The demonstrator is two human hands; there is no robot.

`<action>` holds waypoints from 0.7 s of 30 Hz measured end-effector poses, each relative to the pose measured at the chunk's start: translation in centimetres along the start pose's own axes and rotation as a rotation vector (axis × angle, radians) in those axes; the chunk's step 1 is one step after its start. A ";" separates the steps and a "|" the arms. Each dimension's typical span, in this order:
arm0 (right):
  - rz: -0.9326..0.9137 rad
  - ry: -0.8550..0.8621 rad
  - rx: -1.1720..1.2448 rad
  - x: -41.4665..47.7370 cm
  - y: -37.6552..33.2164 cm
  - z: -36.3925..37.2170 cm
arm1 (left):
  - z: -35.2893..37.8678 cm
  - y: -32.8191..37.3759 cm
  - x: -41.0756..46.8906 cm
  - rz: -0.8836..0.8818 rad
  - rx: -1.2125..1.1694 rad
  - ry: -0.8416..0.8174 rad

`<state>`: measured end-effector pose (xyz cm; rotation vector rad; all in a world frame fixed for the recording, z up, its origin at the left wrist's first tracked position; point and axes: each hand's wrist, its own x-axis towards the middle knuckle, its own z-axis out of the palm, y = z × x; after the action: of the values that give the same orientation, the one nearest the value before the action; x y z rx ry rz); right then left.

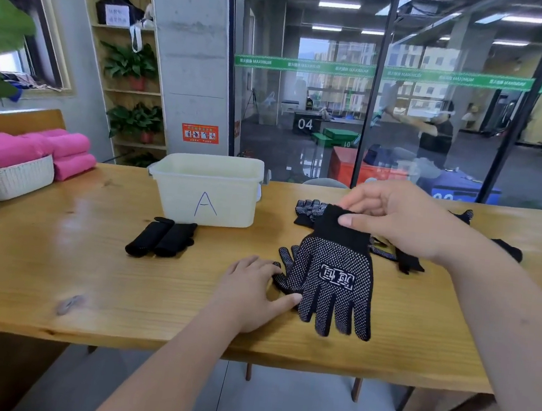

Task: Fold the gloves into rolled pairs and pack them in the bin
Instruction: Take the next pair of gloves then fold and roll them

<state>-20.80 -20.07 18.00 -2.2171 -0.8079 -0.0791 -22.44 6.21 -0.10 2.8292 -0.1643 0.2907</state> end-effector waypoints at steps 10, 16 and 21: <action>-0.141 0.458 -0.188 5.2 2.4 1.9 | 0.4 -0.5 0.3 -0.016 0.006 -0.001; -0.137 0.139 -0.517 2.9 7.8 10.0 | 0.6 -0.5 0.5 -0.018 -0.019 0.001; -0.044 0.125 -0.531 0.5 10.9 14.3 | 0.3 -0.4 0.3 0.008 -0.051 0.055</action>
<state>-16.88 -15.62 1.01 -2.6526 -0.8356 -0.5006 -22.08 6.46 -0.38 2.7677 -0.1683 0.3605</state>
